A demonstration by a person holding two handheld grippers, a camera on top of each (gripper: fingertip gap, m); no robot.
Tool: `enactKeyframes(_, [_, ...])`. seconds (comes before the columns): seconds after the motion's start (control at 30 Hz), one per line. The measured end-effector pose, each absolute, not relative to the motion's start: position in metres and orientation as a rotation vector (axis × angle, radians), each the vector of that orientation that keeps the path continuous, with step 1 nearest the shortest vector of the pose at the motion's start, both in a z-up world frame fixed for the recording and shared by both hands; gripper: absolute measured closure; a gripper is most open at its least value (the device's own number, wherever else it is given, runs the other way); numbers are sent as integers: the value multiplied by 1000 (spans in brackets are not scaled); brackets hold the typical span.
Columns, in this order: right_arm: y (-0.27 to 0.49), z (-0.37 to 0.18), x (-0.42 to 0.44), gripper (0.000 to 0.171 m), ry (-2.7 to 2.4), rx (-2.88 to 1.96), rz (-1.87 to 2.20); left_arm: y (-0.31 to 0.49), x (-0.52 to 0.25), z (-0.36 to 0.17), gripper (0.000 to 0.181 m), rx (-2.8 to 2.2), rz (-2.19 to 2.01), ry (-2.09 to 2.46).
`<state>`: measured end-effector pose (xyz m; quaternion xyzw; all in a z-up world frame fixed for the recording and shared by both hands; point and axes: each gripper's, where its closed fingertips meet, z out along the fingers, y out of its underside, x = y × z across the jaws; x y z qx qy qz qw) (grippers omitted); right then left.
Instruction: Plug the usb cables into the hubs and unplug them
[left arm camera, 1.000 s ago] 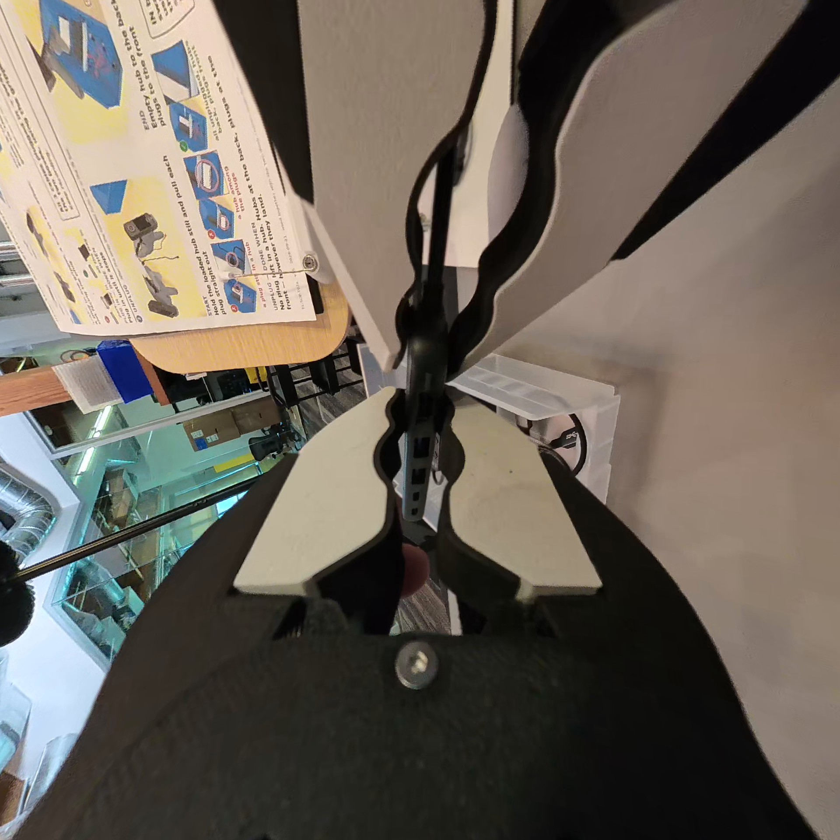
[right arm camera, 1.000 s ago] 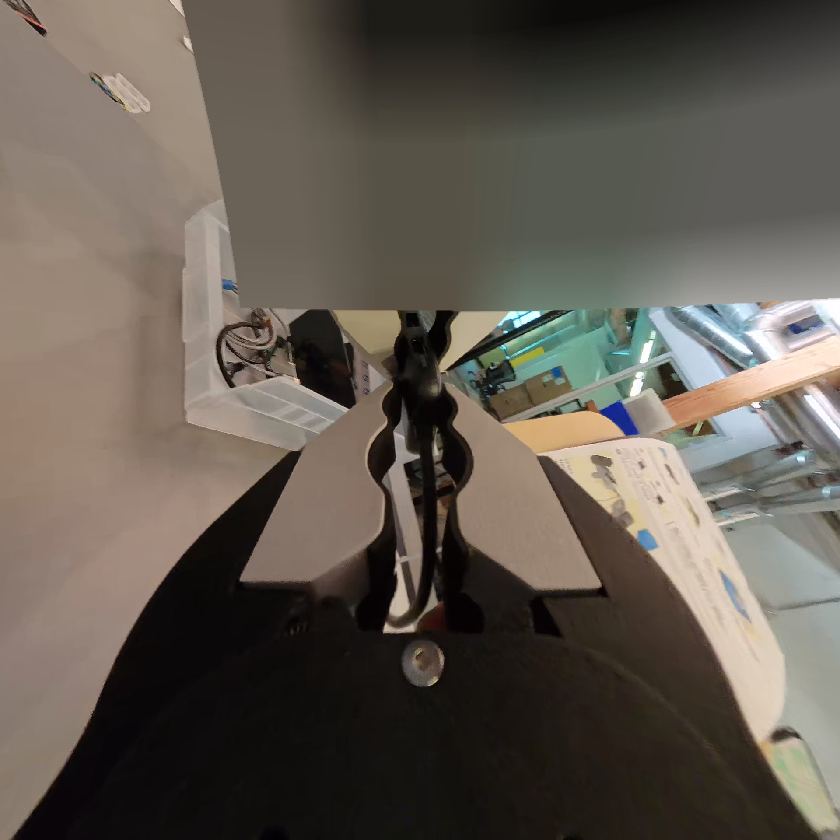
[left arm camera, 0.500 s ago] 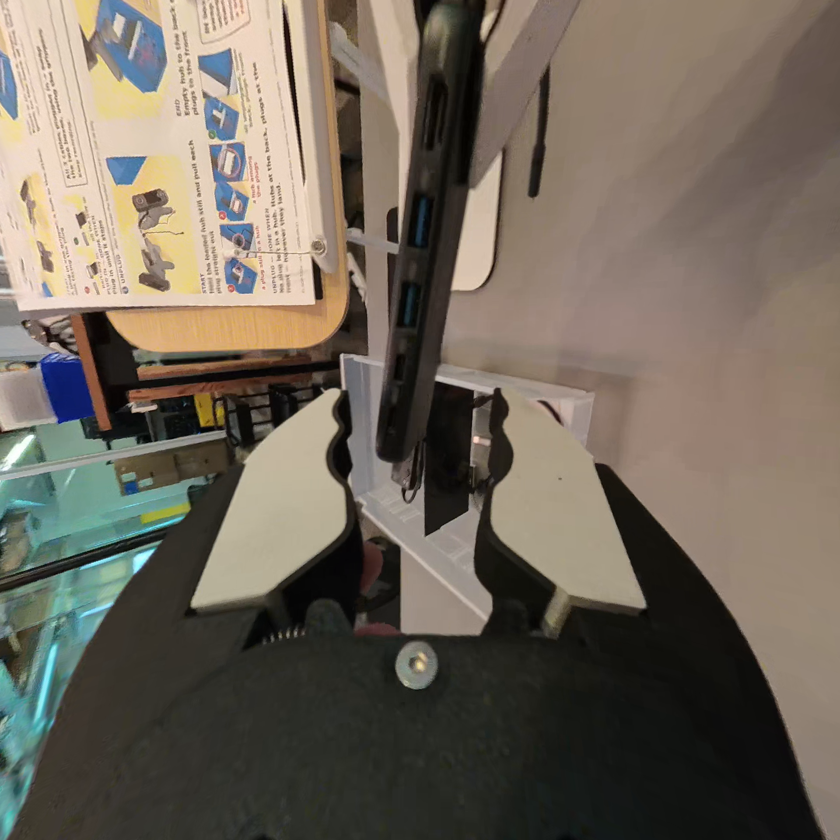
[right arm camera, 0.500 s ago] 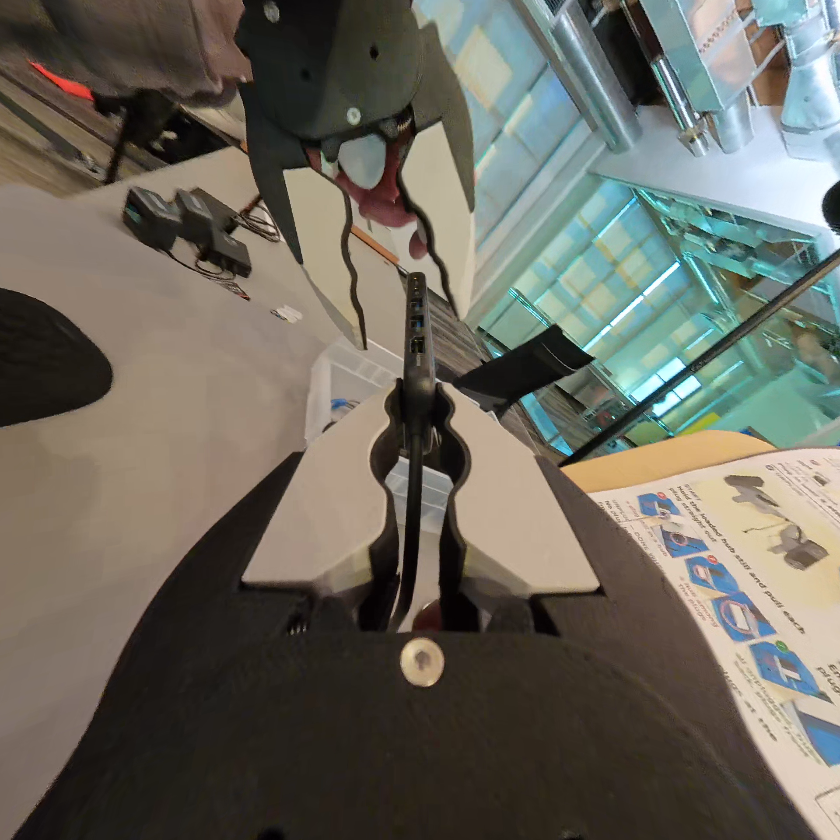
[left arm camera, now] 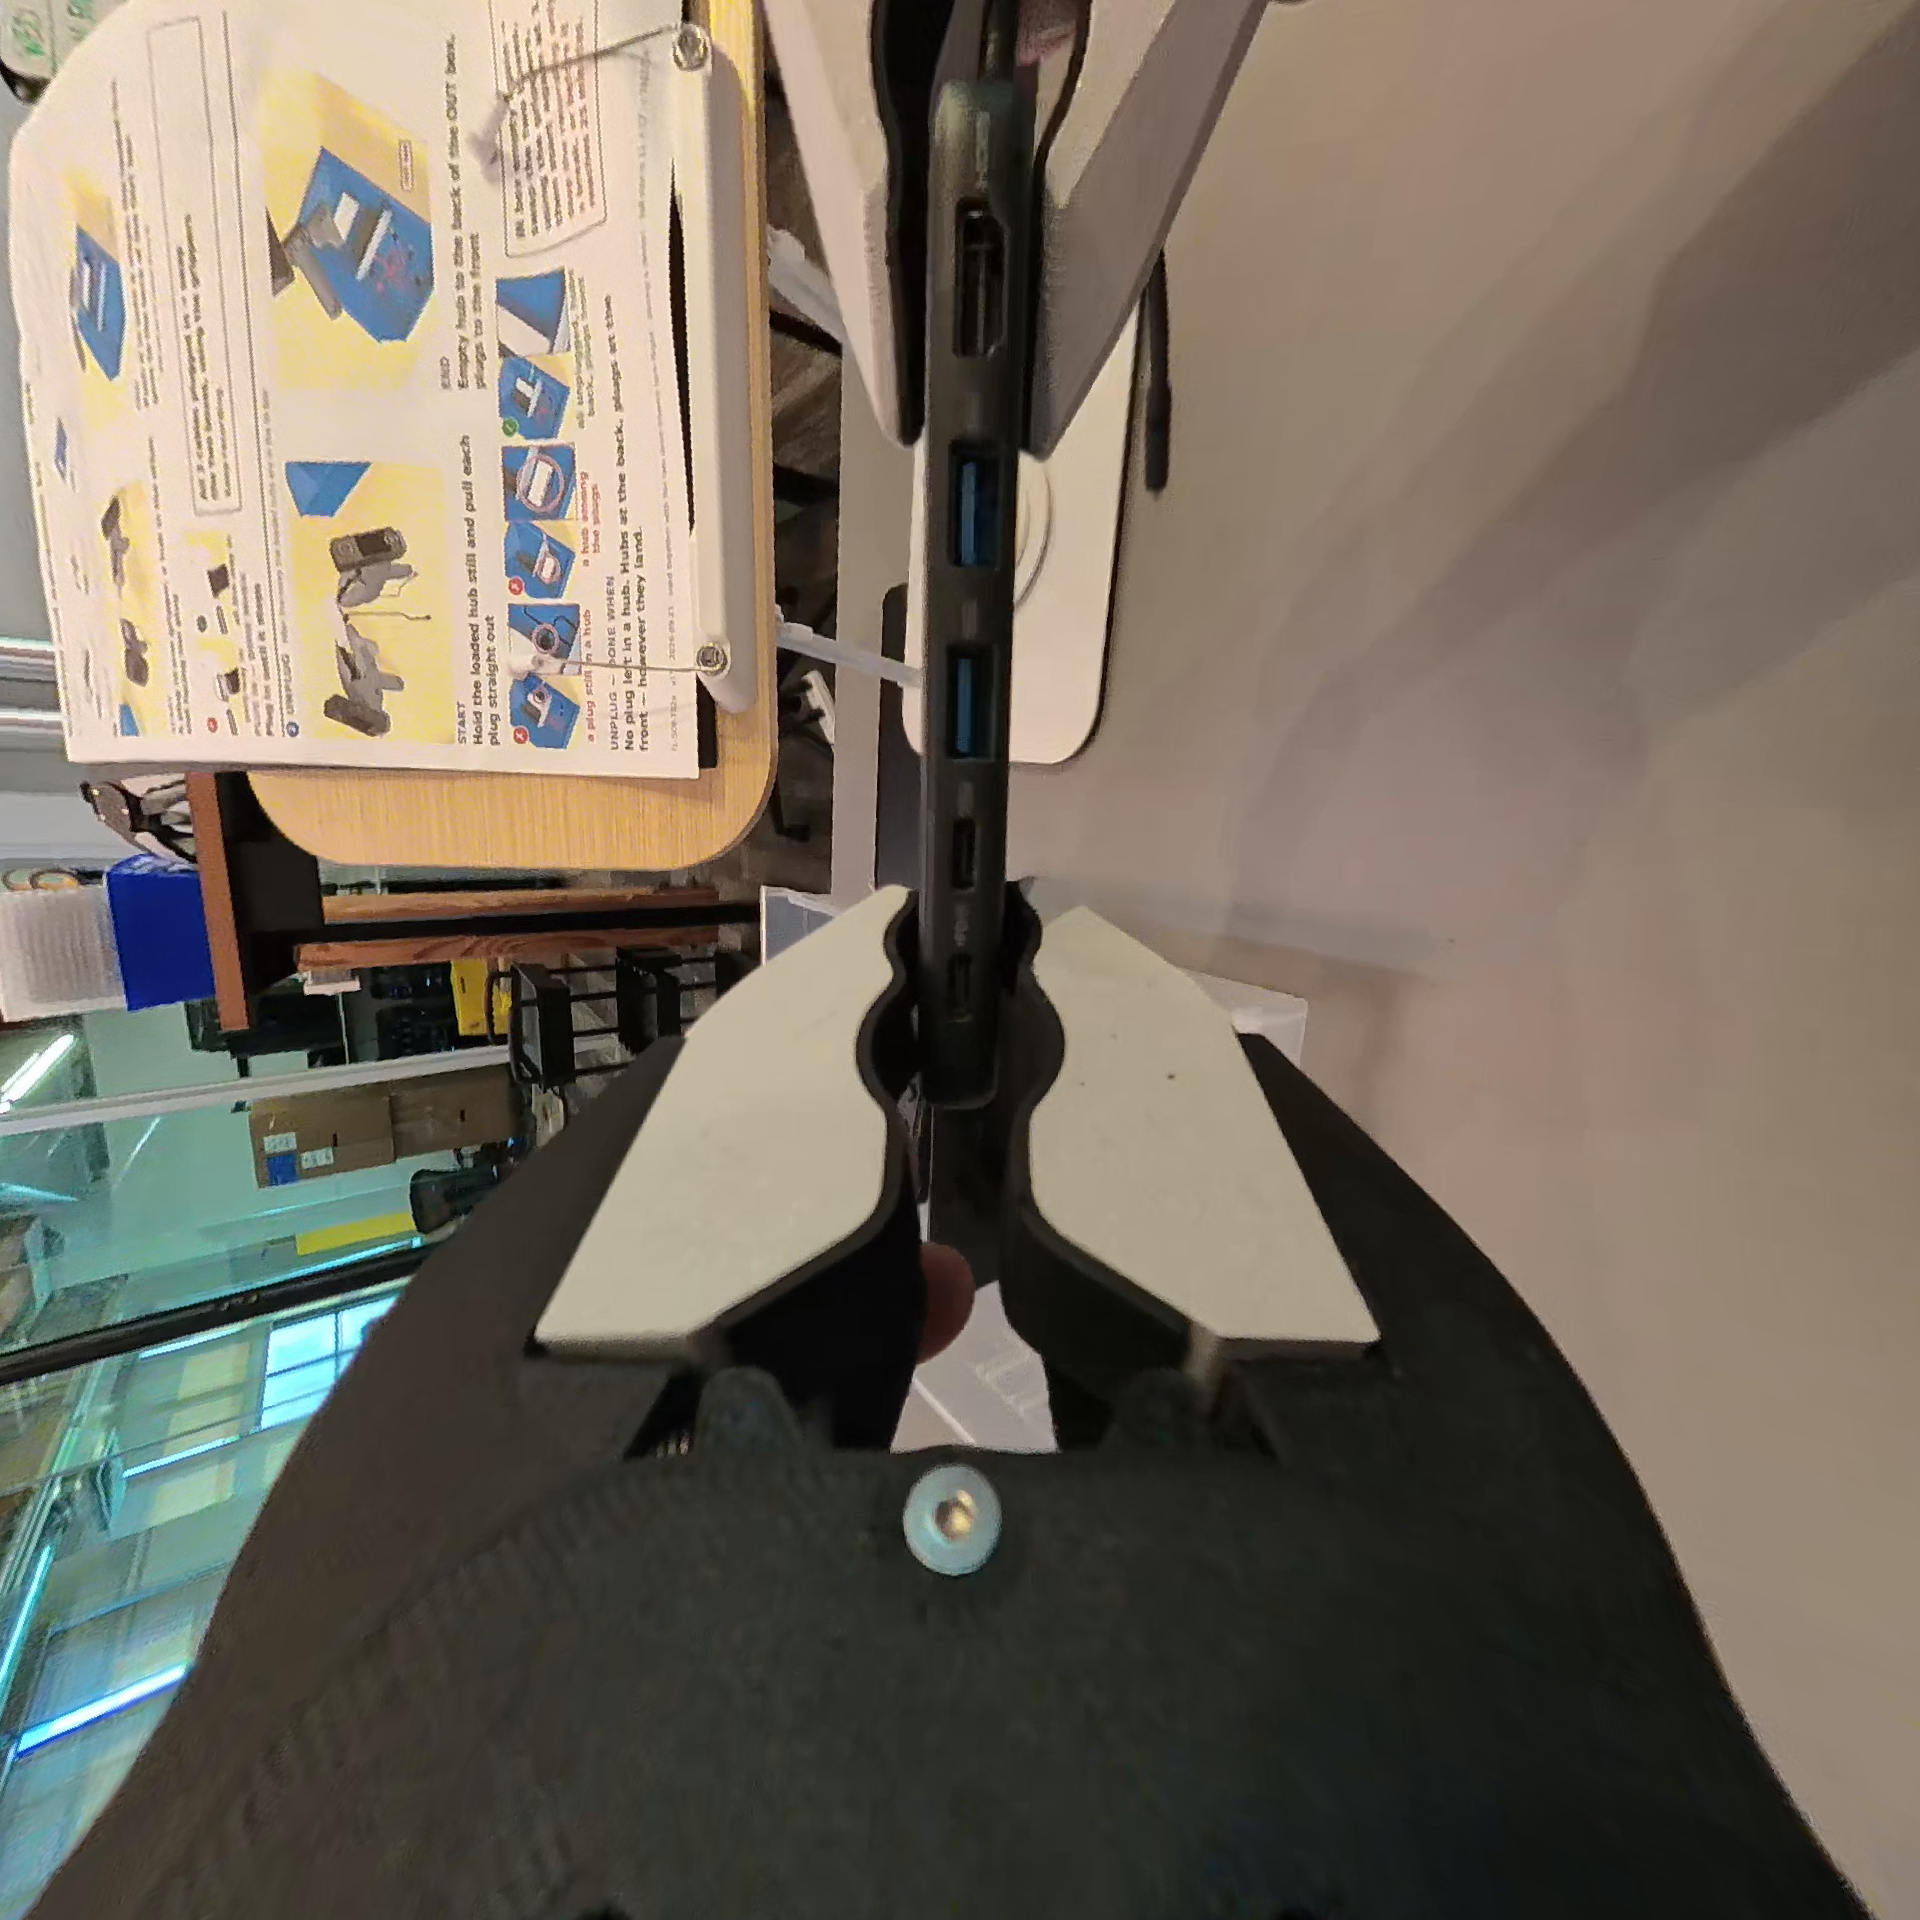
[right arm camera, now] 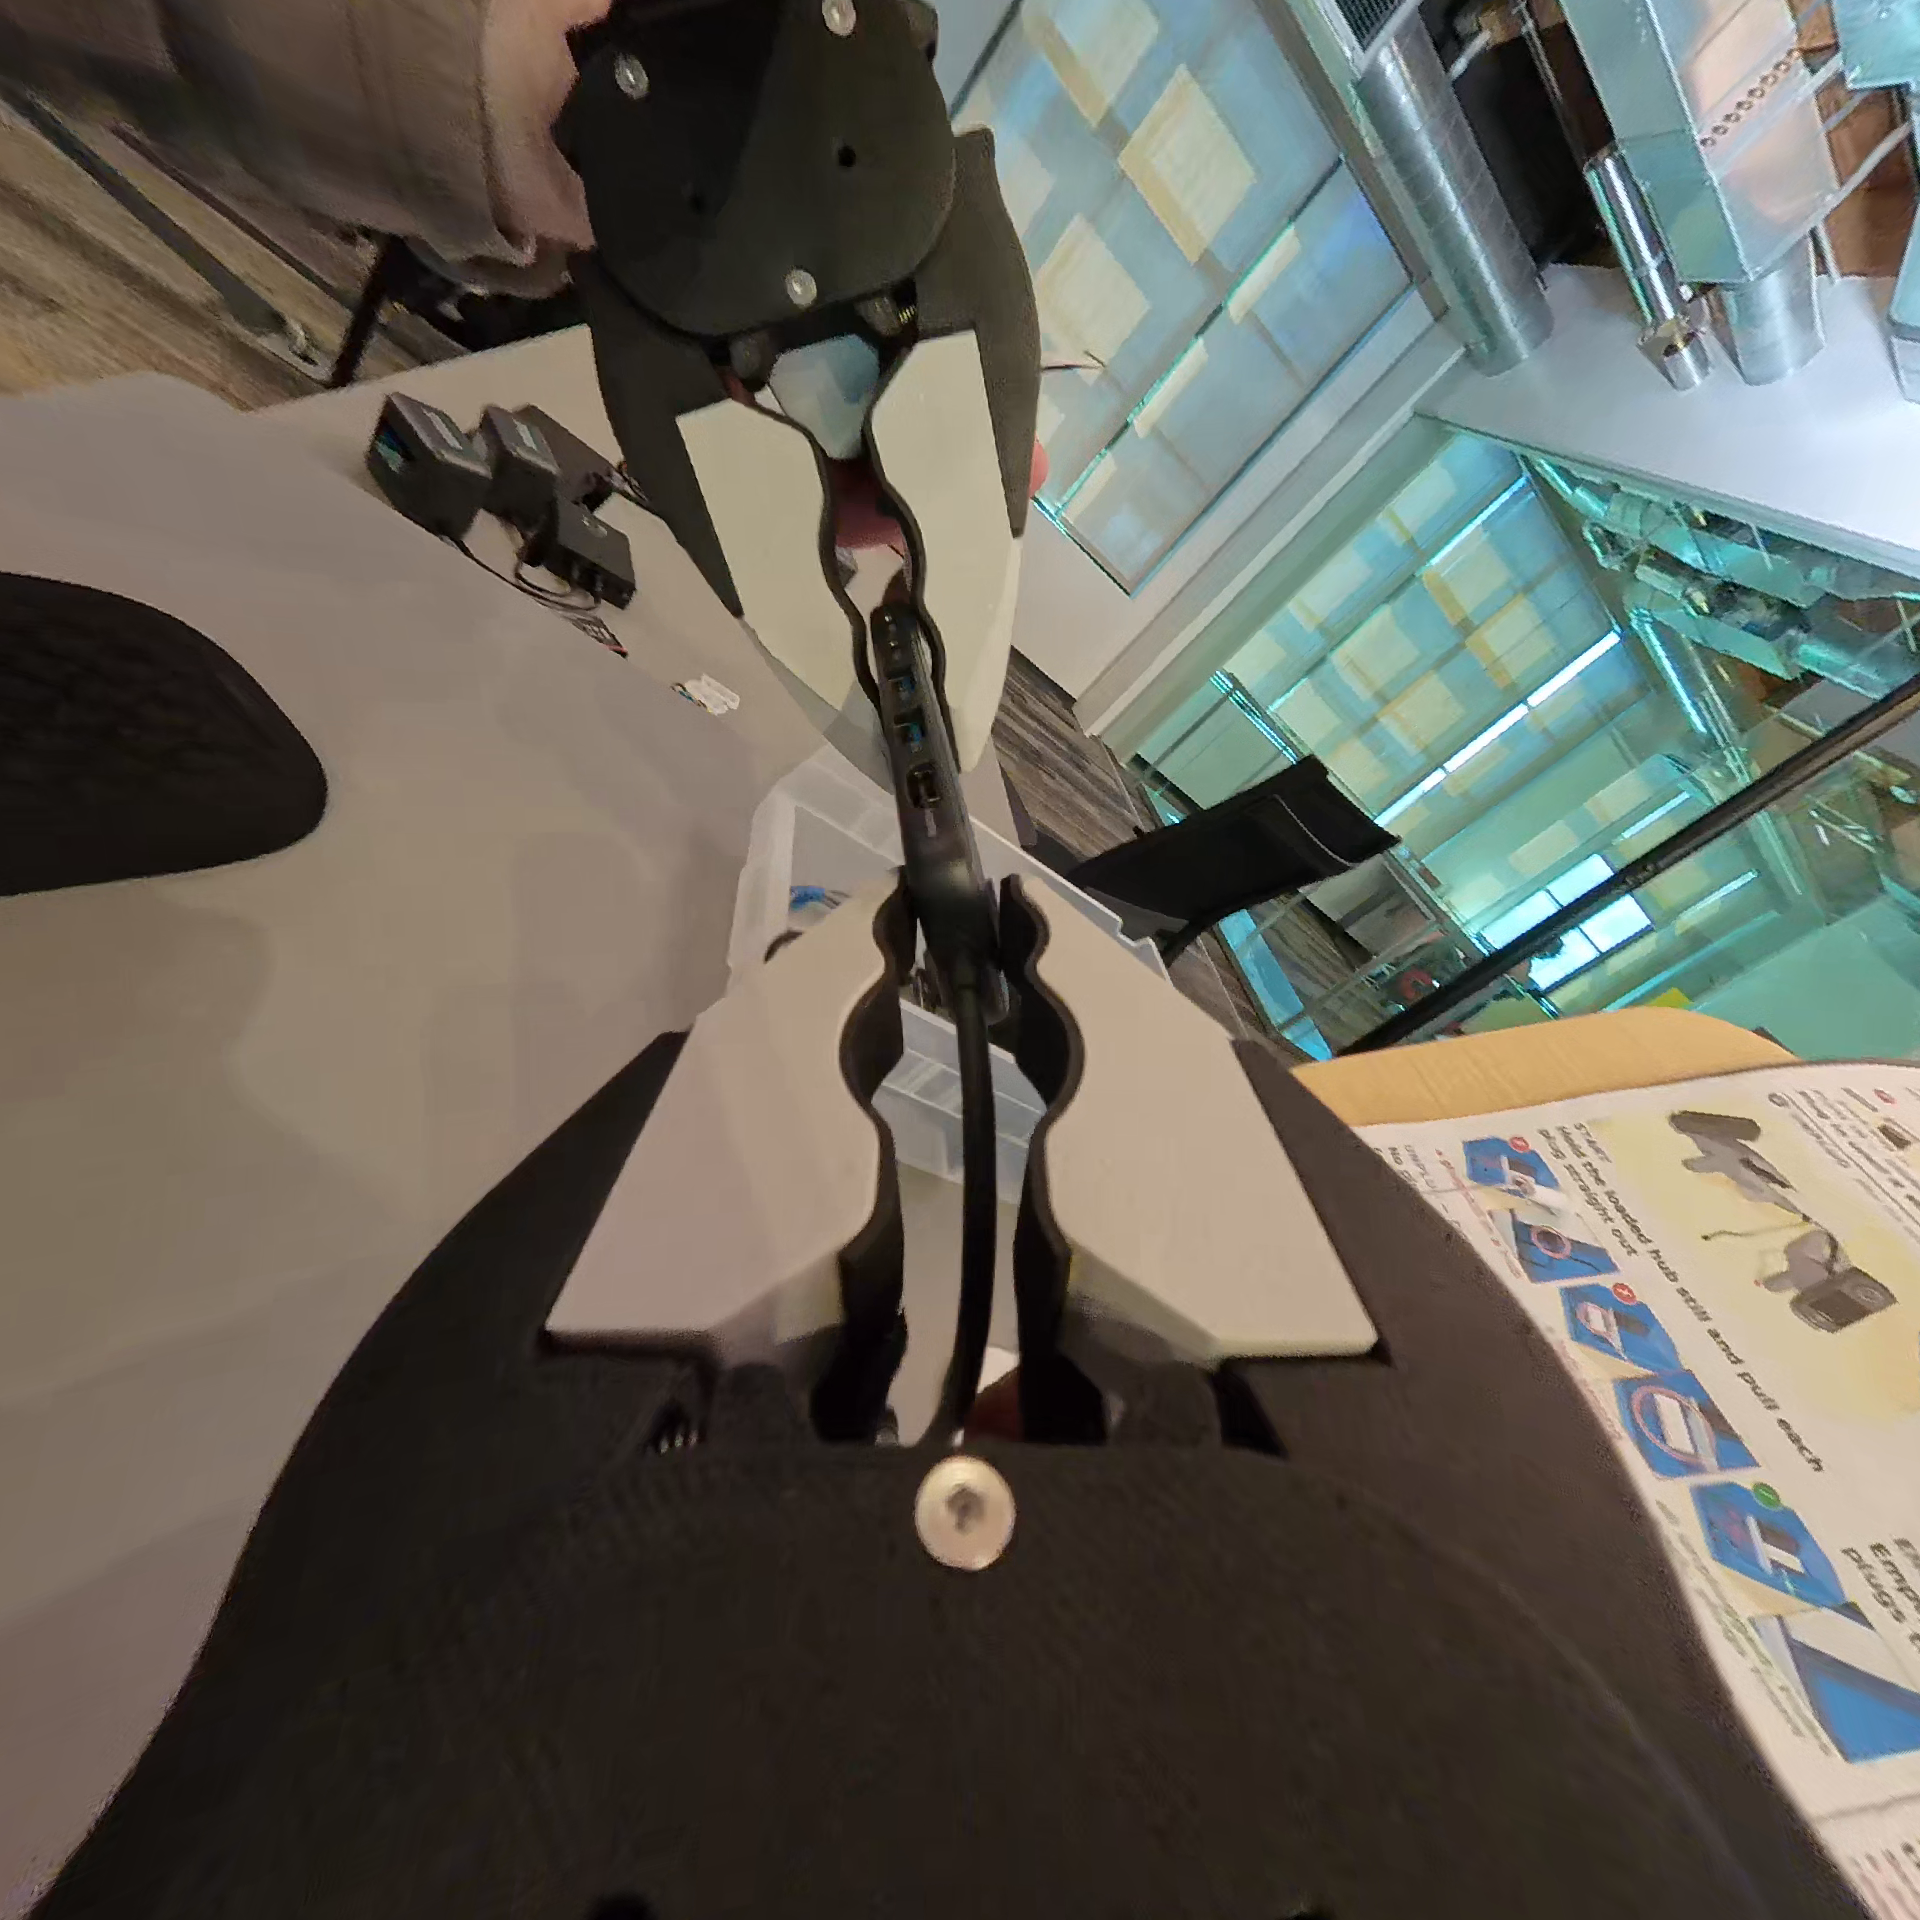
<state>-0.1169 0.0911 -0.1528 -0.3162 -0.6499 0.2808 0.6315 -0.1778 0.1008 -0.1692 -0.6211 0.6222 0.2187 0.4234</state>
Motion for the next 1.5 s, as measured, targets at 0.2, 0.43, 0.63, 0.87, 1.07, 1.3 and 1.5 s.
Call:
enactKeyframes(0.2, [115, -157, -116, 127, -1474, -808, 460, 109, -188, -170, 169, -1611, 669, 1479])
enactKeyframes(0.43, [113, -145, -86, 137, -1522, -936, 619, 115, -203, -174, 169, -1666, 786, 1288])
enactKeyframes(0.63, [113, -161, -48, 113, -1661, -1100, 646, 114, -174, -204, 169, -1581, 770, 1347])
enactKeyframes(0.87, [111, -230, -53, 88, -1870, -1352, 699, 129, -124, -220, 169, -1323, 885, 1466])
enactKeyframes(1.07, [123, -296, -52, 108, -2033, -1517, 583, 138, -94, -238, 169, -1176, 891, 1563])
enactKeyframes(1.3, [131, -326, -46, 121, -2044, -1612, 673, 153, -89, -273, 169, -1163, 864, 1594])
enactKeyframes(1.5, [146, -349, -36, 121, -2089, -1673, 495, 149, -90, -306, 146, -1359, 672, 1625])
